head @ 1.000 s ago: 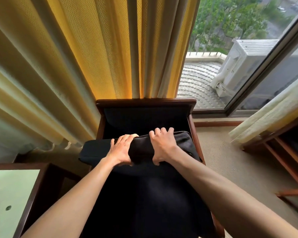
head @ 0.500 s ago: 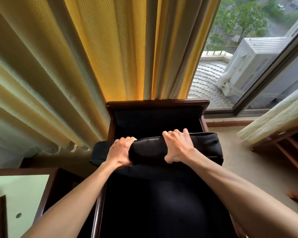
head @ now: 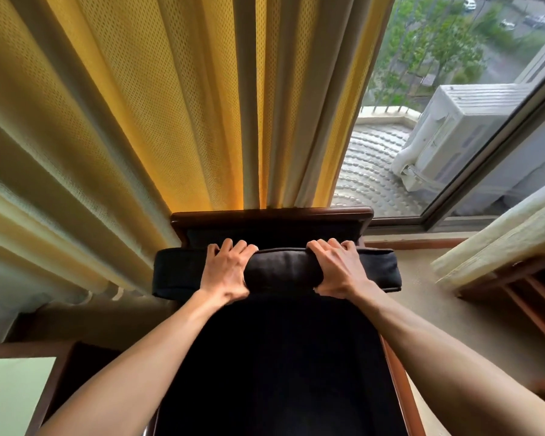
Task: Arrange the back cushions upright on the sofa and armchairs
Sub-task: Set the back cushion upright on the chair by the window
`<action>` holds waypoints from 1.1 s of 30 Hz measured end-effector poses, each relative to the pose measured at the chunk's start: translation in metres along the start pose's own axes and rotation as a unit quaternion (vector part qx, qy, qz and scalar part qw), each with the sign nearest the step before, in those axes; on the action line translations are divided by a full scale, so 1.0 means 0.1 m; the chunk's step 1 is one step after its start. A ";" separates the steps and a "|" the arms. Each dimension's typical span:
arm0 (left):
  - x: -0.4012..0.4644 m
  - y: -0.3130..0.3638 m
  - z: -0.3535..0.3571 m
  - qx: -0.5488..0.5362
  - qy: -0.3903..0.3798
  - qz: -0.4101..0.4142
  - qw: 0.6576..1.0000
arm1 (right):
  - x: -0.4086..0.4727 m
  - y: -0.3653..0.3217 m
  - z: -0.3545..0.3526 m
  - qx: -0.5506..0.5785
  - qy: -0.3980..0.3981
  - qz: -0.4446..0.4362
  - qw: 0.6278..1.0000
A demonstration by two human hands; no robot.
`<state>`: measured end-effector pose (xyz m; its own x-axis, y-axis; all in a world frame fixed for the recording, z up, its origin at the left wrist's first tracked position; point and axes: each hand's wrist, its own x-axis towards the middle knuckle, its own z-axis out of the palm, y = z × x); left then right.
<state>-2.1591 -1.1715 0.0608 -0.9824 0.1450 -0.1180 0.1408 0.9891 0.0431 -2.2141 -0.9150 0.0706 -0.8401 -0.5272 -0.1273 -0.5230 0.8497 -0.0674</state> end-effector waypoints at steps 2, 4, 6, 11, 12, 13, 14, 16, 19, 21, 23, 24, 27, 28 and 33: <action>0.12 0.02 0.08 0.006 -0.011 -0.005 1.000 | 0.12 0.09 0.08 -0.001 -0.004 -0.001 1.000; 0.19 0.00 0.17 0.011 -0.027 -0.010 1.000 | 0.21 0.11 0.19 -0.003 -0.019 0.000 1.000; 0.24 0.00 0.30 0.013 -0.043 -0.010 0.999 | 0.23 0.13 0.39 0.000 -0.036 0.005 0.999; 0.42 0.06 0.55 0.009 -0.050 -0.014 0.999 | 0.33 0.27 0.73 0.008 -0.049 0.008 0.999; 0.45 0.03 0.58 0.005 -0.051 -0.023 0.998 | 0.39 0.28 0.74 0.007 -0.051 0.001 0.999; 0.47 -0.02 0.61 0.000 -0.053 -0.033 0.998 | 0.47 0.27 0.74 0.006 -0.057 -0.009 0.998; 0.47 -0.06 0.65 -0.004 -0.058 -0.042 0.997 | 0.54 0.26 0.73 0.004 -0.064 -0.020 0.998; 0.46 -0.13 0.71 -0.012 -0.067 -0.050 0.996 | 0.64 0.24 0.75 0.004 -0.070 -0.033 0.997; 0.61 -0.19 0.72 -0.020 -0.072 -0.041 0.996 | 0.74 0.29 0.80 0.005 -0.060 -0.029 0.998; 0.72 -0.22 0.73 -0.022 -0.068 -0.036 0.997 | 0.77 0.37 0.85 -0.002 -0.037 -0.025 0.999; 0.73 -0.26 0.79 -0.030 -0.066 -0.033 0.997 | 0.76 0.42 0.91 -0.008 -0.024 -0.015 1.000; 0.69 -0.27 0.82 -0.030 -0.063 -0.030 0.997 | 0.73 0.42 0.94 -0.012 -0.021 -0.010 1.000; 0.55 -0.33 0.96 -0.024 -0.039 -0.035 0.998 | 0.71 0.41 1.01 -0.020 -0.019 -0.002 1.000; 0.53 -0.35 0.99 -0.026 -0.029 -0.043 0.998 | 0.73 0.42 1.02 -0.021 -0.017 0.001 1.000; 0.55 -0.41 1.04 -0.035 -0.008 -0.061 0.998 | 0.68 0.42 1.04 -0.016 0.015 0.016 1.000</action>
<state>-2.2060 -1.2017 -0.0502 -0.9896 0.0248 -0.1418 0.0111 0.9953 0.0966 -2.2779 -0.9144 -0.0438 -0.8600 -0.5007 -0.0983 -0.5001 0.8654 -0.0321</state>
